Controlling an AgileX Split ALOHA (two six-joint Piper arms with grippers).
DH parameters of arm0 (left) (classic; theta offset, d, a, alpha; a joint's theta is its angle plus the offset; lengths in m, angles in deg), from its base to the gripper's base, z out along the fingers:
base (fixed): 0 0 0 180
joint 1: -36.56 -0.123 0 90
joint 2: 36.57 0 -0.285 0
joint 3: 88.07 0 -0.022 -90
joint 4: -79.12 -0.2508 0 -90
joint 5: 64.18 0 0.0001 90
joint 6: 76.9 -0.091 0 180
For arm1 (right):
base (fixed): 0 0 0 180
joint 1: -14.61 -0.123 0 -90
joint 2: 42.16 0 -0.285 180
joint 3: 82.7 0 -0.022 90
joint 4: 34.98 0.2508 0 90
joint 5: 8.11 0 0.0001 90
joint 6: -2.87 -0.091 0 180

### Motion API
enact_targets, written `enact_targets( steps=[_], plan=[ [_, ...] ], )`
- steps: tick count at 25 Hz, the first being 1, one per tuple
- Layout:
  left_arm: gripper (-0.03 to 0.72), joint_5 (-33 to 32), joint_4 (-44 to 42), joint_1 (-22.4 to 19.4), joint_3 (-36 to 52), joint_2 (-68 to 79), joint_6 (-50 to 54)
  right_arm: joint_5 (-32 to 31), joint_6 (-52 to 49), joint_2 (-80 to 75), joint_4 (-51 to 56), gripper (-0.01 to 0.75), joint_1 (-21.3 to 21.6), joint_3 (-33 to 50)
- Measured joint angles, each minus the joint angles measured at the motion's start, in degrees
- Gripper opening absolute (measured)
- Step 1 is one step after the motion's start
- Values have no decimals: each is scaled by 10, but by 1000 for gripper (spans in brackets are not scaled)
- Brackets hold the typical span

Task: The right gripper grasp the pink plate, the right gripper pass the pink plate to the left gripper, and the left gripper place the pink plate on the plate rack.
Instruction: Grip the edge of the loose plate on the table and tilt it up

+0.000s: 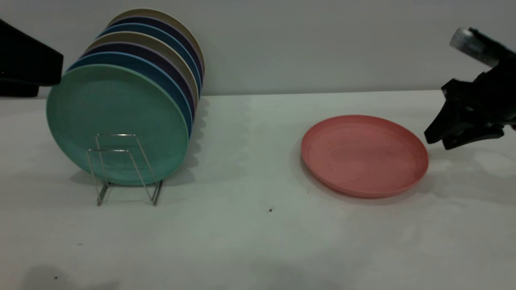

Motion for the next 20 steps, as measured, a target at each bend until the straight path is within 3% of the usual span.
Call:
enact_targets(
  steps=[16, 20],
  plan=[
    [449, -24, 0, 0, 0, 0, 0, 23, 7, -123, 82, 359, 0, -76],
    [449, -25, 0, 0, 0, 0, 0, 22, 13, -132, 105, 273, 0, -76]
  ],
)
